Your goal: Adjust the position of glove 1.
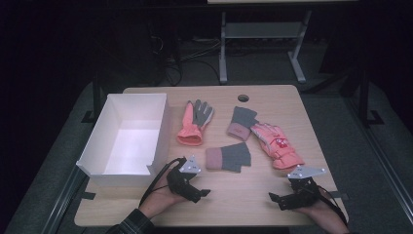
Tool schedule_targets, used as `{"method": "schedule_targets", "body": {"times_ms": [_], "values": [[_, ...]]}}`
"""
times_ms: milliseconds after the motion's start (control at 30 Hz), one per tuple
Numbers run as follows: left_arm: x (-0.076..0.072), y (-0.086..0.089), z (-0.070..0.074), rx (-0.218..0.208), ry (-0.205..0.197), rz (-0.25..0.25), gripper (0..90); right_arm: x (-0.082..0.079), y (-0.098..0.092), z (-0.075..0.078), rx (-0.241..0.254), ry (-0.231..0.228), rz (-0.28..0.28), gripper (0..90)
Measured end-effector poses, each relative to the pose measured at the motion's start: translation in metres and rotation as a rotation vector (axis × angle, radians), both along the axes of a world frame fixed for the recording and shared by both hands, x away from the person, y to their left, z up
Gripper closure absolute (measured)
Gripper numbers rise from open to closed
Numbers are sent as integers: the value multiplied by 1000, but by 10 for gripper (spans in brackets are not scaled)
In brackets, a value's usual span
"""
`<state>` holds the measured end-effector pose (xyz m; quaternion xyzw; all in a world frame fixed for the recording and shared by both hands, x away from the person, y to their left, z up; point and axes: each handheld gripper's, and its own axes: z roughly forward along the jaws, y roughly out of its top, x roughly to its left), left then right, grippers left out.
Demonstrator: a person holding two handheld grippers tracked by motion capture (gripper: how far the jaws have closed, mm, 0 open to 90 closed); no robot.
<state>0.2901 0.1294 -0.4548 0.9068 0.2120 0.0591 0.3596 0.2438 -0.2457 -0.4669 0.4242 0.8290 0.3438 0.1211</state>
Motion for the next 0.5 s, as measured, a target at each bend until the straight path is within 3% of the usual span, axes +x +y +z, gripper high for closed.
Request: {"method": "schedule_targets", "body": {"times_ms": [133, 400, 500], "values": [[1, -2, 1, 26, 12, -9, 125, 0, 1, 0, 16, 11, 3, 26], [4, -7, 6, 2, 16, -1, 128, 1, 2, 2, 44, -9, 21, 25], [7, -9, 9, 16, 12, -12, 136, 1, 2, 2, 49, -18, 32, 26]]}}
